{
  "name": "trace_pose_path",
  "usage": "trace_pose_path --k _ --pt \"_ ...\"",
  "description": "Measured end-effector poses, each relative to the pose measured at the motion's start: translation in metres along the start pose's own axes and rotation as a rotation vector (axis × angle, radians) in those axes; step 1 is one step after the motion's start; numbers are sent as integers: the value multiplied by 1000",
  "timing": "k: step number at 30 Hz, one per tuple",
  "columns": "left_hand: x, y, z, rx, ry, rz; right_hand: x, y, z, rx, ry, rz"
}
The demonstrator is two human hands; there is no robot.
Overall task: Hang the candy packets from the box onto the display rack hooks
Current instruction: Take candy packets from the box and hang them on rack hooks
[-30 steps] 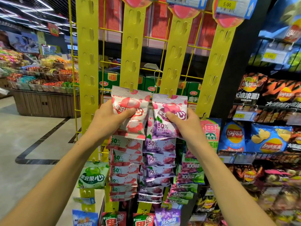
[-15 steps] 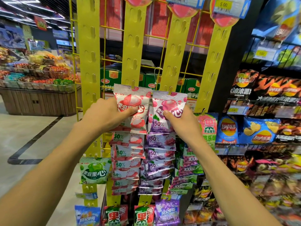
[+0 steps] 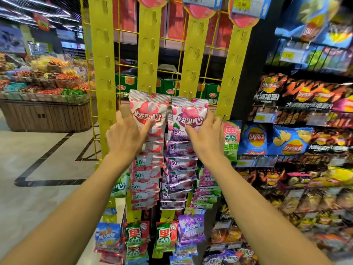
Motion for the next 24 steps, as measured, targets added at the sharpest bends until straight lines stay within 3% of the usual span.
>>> trace_pose_path --k 3,6,16,24 --pt "19 1 -1 -23 86 14 17 -2 12 59 -15 -81" --pt "57 2 -6 -155 207 -68 38 0 30 136 -66 -234" --pt "161 -17 -13 -501 401 -645 101 -27 76 239 -339 -578" --pt "210 -54 7 -463 409 -714 153 -71 95 330 -380 -649"
Point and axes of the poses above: each hand's wrist, its own x-axis away from the middle knuckle, its own y-axis out of the palm, z = x × y, the point moved 4 cm from there along -x, towards the middle knuckle, and after that the axes turned 11 degrees about -x, right-handed, at the moved point
